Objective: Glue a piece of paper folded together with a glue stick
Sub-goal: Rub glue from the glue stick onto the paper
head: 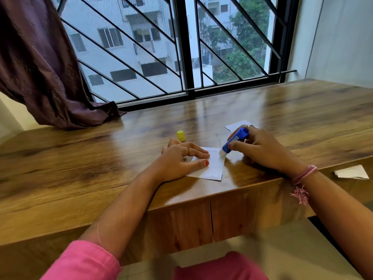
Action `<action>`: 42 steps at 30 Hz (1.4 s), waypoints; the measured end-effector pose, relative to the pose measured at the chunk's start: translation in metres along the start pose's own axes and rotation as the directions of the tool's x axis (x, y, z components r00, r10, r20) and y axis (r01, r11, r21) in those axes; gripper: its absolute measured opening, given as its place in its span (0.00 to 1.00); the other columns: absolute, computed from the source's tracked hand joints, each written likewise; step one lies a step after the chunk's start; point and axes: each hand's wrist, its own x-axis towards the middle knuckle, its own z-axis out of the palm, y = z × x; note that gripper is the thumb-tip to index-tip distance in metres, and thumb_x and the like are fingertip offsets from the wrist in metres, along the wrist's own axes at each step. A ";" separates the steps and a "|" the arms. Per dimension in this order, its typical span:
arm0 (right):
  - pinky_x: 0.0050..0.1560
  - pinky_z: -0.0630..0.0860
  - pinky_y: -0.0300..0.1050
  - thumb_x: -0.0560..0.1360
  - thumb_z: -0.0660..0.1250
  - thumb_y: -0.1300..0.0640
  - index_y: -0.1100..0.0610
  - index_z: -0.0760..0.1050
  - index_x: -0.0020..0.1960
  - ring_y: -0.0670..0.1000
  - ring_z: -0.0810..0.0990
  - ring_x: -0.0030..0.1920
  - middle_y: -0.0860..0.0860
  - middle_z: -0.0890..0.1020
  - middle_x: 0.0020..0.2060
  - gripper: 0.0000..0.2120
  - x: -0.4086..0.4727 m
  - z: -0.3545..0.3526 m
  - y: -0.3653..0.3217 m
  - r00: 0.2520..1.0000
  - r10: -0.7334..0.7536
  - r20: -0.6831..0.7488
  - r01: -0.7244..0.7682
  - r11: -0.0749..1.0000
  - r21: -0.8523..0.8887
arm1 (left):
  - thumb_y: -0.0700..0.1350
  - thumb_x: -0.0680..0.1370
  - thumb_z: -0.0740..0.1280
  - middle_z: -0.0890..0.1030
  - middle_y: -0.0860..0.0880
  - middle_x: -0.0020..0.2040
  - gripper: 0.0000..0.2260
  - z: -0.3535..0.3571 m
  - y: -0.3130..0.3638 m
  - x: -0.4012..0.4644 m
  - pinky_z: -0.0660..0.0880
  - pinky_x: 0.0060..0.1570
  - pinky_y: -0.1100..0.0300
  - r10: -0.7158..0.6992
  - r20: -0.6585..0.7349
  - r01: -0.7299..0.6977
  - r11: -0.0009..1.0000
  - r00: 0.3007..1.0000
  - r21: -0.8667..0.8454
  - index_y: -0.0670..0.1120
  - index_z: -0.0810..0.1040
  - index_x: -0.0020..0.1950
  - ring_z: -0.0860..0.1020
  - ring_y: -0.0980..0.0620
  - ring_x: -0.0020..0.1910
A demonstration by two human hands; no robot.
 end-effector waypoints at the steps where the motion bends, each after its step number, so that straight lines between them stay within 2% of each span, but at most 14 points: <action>1: 0.29 0.67 0.36 0.73 0.68 0.53 0.56 0.76 0.48 0.42 0.70 0.24 0.48 0.74 0.28 0.07 0.000 0.000 0.001 1.000 -0.009 -0.007 0.009 1.000 -0.003 | 0.59 0.74 0.68 0.74 0.72 0.52 0.10 0.000 0.000 0.000 0.62 0.65 0.45 -0.001 0.003 0.001 1.000 1.000 0.003 0.63 0.80 0.54 0.64 0.56 0.59; 4: 0.29 0.69 0.35 0.74 0.68 0.54 0.56 0.75 0.49 0.44 0.71 0.26 0.49 0.75 0.29 0.07 0.001 0.001 0.001 0.999 -0.010 -0.051 0.008 1.000 -0.028 | 0.59 0.73 0.68 0.74 0.73 0.51 0.09 0.000 0.000 0.000 0.62 0.65 0.45 -0.001 0.006 0.001 1.000 1.000 0.002 0.64 0.79 0.54 0.64 0.57 0.58; 8: 0.27 0.68 0.33 0.74 0.68 0.54 0.54 0.76 0.48 0.42 0.71 0.24 0.49 0.74 0.28 0.05 -0.002 0.000 -0.001 0.998 -0.060 0.024 0.060 0.998 -0.001 | 0.59 0.73 0.68 0.73 0.74 0.51 0.09 0.000 0.000 0.000 0.62 0.65 0.45 -0.001 0.004 0.001 1.000 1.000 0.001 0.65 0.78 0.53 0.63 0.58 0.57; 11: 0.28 0.68 0.33 0.74 0.68 0.54 0.55 0.75 0.49 0.43 0.71 0.24 0.50 0.75 0.29 0.07 -0.002 0.000 0.000 0.999 -0.050 -0.006 0.050 0.999 -0.021 | 0.59 0.73 0.68 0.74 0.74 0.51 0.09 0.000 0.000 0.000 0.62 0.64 0.45 0.002 -0.002 -0.002 1.000 1.000 0.002 0.65 0.79 0.52 0.64 0.57 0.57; 15: 0.34 0.74 0.46 0.74 0.68 0.54 0.56 0.76 0.50 0.49 0.74 0.28 0.52 0.77 0.31 0.08 -0.005 -0.001 -0.005 0.997 -0.066 0.035 0.067 0.998 -0.021 | 0.59 0.73 0.68 0.73 0.74 0.51 0.07 0.000 0.000 0.000 0.62 0.64 0.44 0.002 0.005 -0.002 1.000 1.000 -0.004 0.66 0.78 0.51 0.64 0.57 0.58; 17: 0.35 0.74 0.49 0.74 0.68 0.55 0.57 0.76 0.49 0.50 0.73 0.28 0.52 0.77 0.30 0.07 -0.006 -0.002 -0.006 0.996 -0.081 0.037 0.081 0.997 -0.003 | 0.59 0.73 0.68 0.74 0.75 0.51 0.08 0.000 0.000 0.000 0.62 0.65 0.44 -0.001 0.004 0.001 1.000 1.000 -0.007 0.66 0.79 0.52 0.64 0.57 0.58; 20: 0.32 0.72 0.42 0.74 0.68 0.55 0.56 0.75 0.50 0.47 0.74 0.26 0.51 0.76 0.30 0.07 -0.005 -0.001 -0.007 0.997 -0.073 -0.002 0.072 0.997 -0.033 | 0.59 0.73 0.68 0.73 0.74 0.50 0.09 0.000 0.000 0.000 0.61 0.65 0.45 -0.003 0.003 0.003 1.000 1.000 0.000 0.65 0.79 0.52 0.64 0.57 0.58; 22: 0.30 0.72 0.38 0.74 0.68 0.55 0.54 0.75 0.49 0.45 0.74 0.26 0.52 0.78 0.31 0.06 -0.007 -0.002 -0.009 0.996 -0.086 0.034 0.087 0.995 -0.039 | 0.60 0.73 0.68 0.73 0.74 0.51 0.08 0.000 0.000 0.000 0.61 0.64 0.45 -0.002 0.009 0.002 1.000 1.000 0.004 0.67 0.77 0.52 0.64 0.57 0.58; 25: 0.34 0.73 0.45 0.74 0.68 0.56 0.53 0.75 0.47 0.49 0.75 0.28 0.54 0.78 0.33 0.02 -0.009 -0.004 -0.010 0.994 -0.097 0.052 0.097 0.995 0.005 | 0.60 0.73 0.68 0.73 0.74 0.51 0.08 0.000 -0.001 0.001 0.61 0.65 0.44 -0.003 0.012 0.003 1.000 1.000 0.006 0.67 0.77 0.52 0.64 0.57 0.59; 29: 0.34 0.74 0.50 0.74 0.68 0.55 0.57 0.75 0.50 0.55 0.77 0.30 0.57 0.79 0.33 0.08 -0.009 -0.003 -0.011 0.995 -0.091 0.032 0.092 0.996 -0.018 | 0.61 0.73 0.67 0.73 0.74 0.52 0.09 0.001 -0.001 0.001 0.61 0.64 0.45 -0.003 0.006 0.002 1.000 1.000 0.026 0.66 0.78 0.53 0.64 0.57 0.58; 32: 0.35 0.74 0.52 0.73 0.69 0.57 0.59 0.76 0.51 0.53 0.74 0.29 0.56 0.78 0.32 0.09 -0.010 -0.003 -0.010 0.995 -0.089 0.042 0.087 0.996 0.030 | 0.61 0.73 0.67 0.73 0.74 0.52 0.10 0.001 -0.002 0.002 0.61 0.64 0.46 0.003 0.009 -0.004 1.000 1.000 0.028 0.66 0.78 0.53 0.63 0.57 0.58; 36: 0.35 0.75 0.50 0.74 0.68 0.56 0.58 0.76 0.50 0.51 0.74 0.29 0.55 0.78 0.32 0.08 -0.009 -0.002 -0.011 0.995 -0.095 0.021 0.096 0.995 -0.032 | 0.61 0.73 0.67 0.73 0.74 0.52 0.10 0.001 -0.003 0.001 0.61 0.63 0.48 0.002 0.004 -0.002 1.000 1.000 0.030 0.66 0.78 0.53 0.63 0.58 0.57; 40: 0.35 0.72 0.50 0.73 0.69 0.57 0.58 0.76 0.50 0.50 0.73 0.29 0.53 0.78 0.32 0.07 -0.010 -0.003 -0.009 0.993 -0.113 0.038 0.113 0.994 0.004 | 0.62 0.73 0.66 0.73 0.74 0.52 0.10 0.001 -0.003 0.002 0.61 0.62 0.49 0.001 0.007 -0.002 0.999 1.000 0.033 0.66 0.78 0.53 0.63 0.59 0.57; 42: 0.36 0.72 0.49 0.73 0.69 0.55 0.59 0.77 0.49 0.50 0.73 0.30 0.56 0.78 0.32 0.08 -0.008 -0.002 -0.007 0.994 -0.107 0.012 0.108 0.994 -0.023 | 0.62 0.73 0.66 0.73 0.75 0.51 0.09 0.001 -0.003 0.001 0.61 0.62 0.49 0.003 0.009 -0.004 1.000 1.000 0.028 0.67 0.78 0.52 0.63 0.59 0.56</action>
